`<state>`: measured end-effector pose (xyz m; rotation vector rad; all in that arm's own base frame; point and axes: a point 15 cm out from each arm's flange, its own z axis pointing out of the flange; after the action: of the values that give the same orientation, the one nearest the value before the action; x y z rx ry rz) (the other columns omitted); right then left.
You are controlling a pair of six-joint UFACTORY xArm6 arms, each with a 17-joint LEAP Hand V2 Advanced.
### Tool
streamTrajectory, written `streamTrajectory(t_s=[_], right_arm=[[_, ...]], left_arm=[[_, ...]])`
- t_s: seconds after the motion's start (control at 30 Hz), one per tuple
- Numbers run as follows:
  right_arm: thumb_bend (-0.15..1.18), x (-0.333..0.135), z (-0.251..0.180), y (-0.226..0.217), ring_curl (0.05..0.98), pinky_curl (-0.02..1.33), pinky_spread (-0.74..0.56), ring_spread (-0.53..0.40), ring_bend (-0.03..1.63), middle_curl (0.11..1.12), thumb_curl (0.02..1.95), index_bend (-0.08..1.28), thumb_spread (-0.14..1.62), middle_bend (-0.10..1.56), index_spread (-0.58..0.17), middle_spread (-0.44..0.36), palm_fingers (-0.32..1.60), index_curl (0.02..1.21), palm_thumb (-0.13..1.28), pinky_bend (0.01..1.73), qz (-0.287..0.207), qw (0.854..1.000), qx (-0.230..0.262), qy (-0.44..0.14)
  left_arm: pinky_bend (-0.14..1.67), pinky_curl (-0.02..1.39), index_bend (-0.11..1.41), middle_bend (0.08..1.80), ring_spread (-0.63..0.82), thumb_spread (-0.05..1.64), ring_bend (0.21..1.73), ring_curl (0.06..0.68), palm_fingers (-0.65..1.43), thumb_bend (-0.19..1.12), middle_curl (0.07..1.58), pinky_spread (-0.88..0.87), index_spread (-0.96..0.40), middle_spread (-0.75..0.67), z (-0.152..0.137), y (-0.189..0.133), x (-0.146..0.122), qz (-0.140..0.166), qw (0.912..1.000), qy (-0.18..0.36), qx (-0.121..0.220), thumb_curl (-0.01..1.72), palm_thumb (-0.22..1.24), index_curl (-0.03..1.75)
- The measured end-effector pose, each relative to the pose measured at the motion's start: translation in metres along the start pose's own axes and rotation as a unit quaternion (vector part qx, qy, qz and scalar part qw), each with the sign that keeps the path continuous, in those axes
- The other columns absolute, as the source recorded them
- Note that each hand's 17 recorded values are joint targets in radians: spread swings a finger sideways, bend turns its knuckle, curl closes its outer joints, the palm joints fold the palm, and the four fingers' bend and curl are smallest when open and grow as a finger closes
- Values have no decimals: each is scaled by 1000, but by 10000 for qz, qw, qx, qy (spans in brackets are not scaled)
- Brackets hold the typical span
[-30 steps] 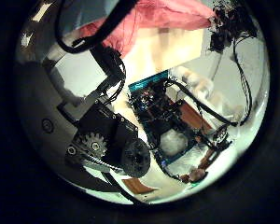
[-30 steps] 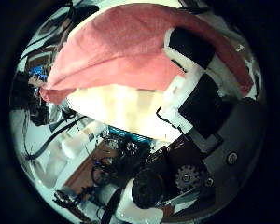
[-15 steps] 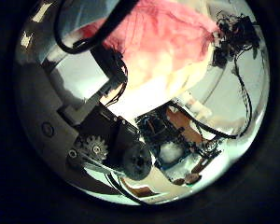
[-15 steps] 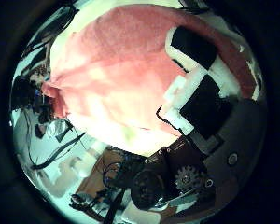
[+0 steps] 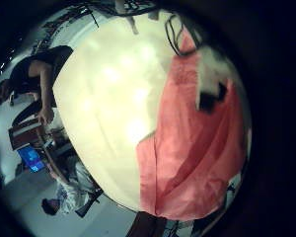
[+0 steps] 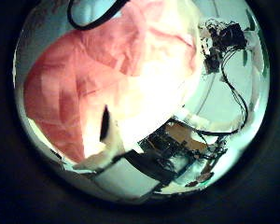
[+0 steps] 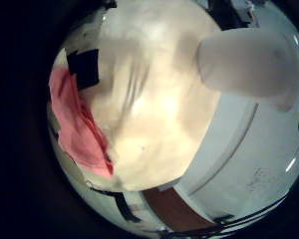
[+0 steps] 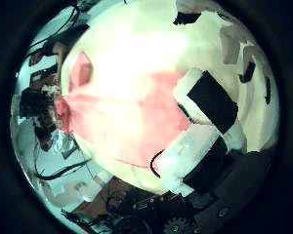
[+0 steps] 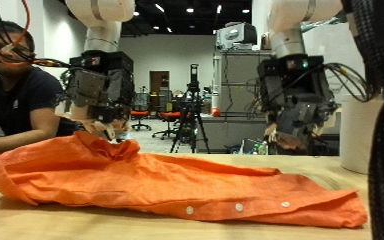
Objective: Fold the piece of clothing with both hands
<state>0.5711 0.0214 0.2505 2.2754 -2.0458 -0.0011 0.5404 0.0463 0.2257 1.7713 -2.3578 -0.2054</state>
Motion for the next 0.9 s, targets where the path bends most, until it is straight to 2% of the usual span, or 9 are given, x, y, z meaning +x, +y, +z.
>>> streamTrajectory(t_s=[0.1,0.27,0.4,0.53,0.6,0.7,0.8,0.9], right_arm=[[-1,11,-35,16,617,790,-537,-296,1206,696,271,296,1573,810,-349,-172,449,655,707,912,1,9997,251,5],[1,34,-72,53,585,743,-532,-288,1157,674,243,298,1577,765,-350,-209,471,639,707,827,34,9990,438,30],[2,44,-86,95,567,719,-502,-278,1115,669,230,322,1577,761,-361,-215,459,636,709,746,-47,9992,381,54],[-17,46,-81,141,550,697,-392,-253,1042,665,207,378,1554,769,-371,-197,343,642,659,590,-327,9992,209,54],[-31,50,-73,164,522,681,-285,-223,949,648,192,402,1505,745,-372,-189,231,638,596,524,-462,9989,112,47],[-36,60,-58,194,450,635,-72,-148,769,577,187,380,1366,611,-373,-148,58,591,510,483,-805,9963,-138,273],[-35,74,-30,215,403,601,62,-87,660,529,193,345,1278,530,-361,-124,-4,551,471,468,-1077,9908,-591,559],[-27,77,1,231,346,543,181,-18,557,474,207,294,1181,447,-346,-92,0,496,449,432,-1188,9856,-1041,610]], left_arm=[[607,384,73,129,399,1039,709,287,-290,-39,648,395,-7,275,-37,5,-1,-52,9989,55,470,388,330,653],[509,328,94,129,514,1025,602,239,-241,-33,514,532,38,397,-82,22,-4,-89,9960,-13,889,356,296,501],[460,305,103,132,558,1017,552,219,-208,-30,432,572,51,435,-108,51,1,-80,9955,-26,947,341,282,414],[421,292,110,140,585,1010,518,206,-185,-30,370,584,55,450,-124,84,17,-20,9964,-3,851,329,273,349],[406,288,109,144,597,1009,506,203,-177,-28,345,590,63,452,-124,98,25,4,9970,32,769,325,272,322],[386,285,104,156,607,1009,490,199,-169,-30,317,593,82,463,-110,119,43,72,9985,128,530,319,264,283],[368,284,106,157,613,1005,477,196,-159,-28,295,594,97,469,-83,132,64,165,9993,226,229,315,260,252],[355,283,107,161,617,1005,465,195,-155,-28,277,596,104,477,-57,146,78,233,9993,280,48,310,255,226]])
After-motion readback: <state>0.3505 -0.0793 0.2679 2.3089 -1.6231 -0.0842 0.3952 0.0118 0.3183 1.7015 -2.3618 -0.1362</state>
